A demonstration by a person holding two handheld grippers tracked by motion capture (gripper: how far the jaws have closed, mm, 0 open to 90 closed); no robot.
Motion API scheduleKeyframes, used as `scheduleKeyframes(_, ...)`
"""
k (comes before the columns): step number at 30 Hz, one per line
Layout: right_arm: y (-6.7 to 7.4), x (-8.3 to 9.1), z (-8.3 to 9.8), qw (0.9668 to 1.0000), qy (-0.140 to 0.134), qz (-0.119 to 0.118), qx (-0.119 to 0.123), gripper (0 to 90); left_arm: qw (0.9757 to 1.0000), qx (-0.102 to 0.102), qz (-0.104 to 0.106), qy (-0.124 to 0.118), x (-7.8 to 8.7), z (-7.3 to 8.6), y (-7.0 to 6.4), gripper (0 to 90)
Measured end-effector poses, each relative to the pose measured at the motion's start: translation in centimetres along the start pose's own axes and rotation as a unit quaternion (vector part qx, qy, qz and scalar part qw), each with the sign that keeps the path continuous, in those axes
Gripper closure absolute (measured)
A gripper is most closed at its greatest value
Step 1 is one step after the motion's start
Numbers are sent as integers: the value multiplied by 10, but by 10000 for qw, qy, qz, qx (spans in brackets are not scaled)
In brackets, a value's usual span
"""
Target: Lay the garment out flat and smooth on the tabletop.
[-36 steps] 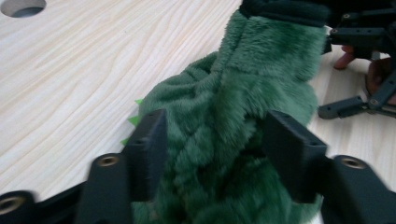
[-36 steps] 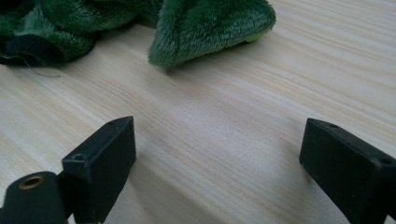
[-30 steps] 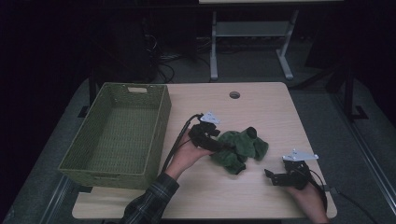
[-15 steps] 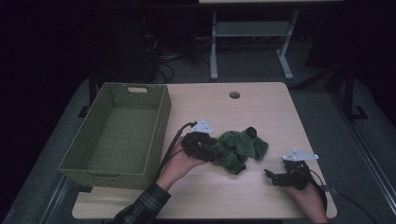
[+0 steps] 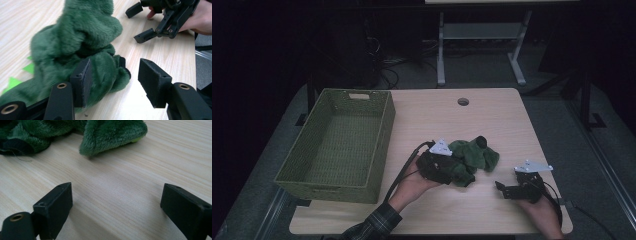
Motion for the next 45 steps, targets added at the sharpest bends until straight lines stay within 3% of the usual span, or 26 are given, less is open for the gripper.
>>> scheduleKeyframes(3,0,0,0,10000,0,0,1,102,9999,-72,-50,139,-11,5,1,445)
scheduleKeyframes(10,0,0,0,10000,0,-1,2,102,9993,-3,-129,349,-34,20,13,469)
scheduleKeyframes(13,0,0,0,10000,1,2,7,104,9993,2,-164,344,-38,21,16,526)
scheduleKeyframes(17,4,3,0,10000,44,-80,-7,144,9993,56,-183,309,-37,21,22,666)
scheduleKeyframes(21,19,8,-8,9993,-113,-334,81,192,9995,145,-89,276,-35,21,24,818)
scheduleKeyframes(23,30,7,-12,9984,-176,-512,136,208,9995,130,-41,302,-34,22,24,850)
scheduleKeyframes(28,58,0,-22,9950,-175,-954,234,251,9996,210,-15,196,-33,19,23,860)
scheduleKeyframes(33,77,-12,-30,9928,-84,-1141,367,325,9996,213,21,195,-31,19,23,864)
scheduleKeyframes(45,80,-26,-33,9893,-5,-1395,420,615,9994,286,68,179,-30,18,22,872)
Point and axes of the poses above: each handheld gripper's, and its own axes: x roughly backward along the jaws, z roughly out of its underside, y roughly to its left, the point moved 9 cm from there along -x, roughly forward along the jaws, and after that the axes turned 5 degrees about -z, right-handed, at the moved point
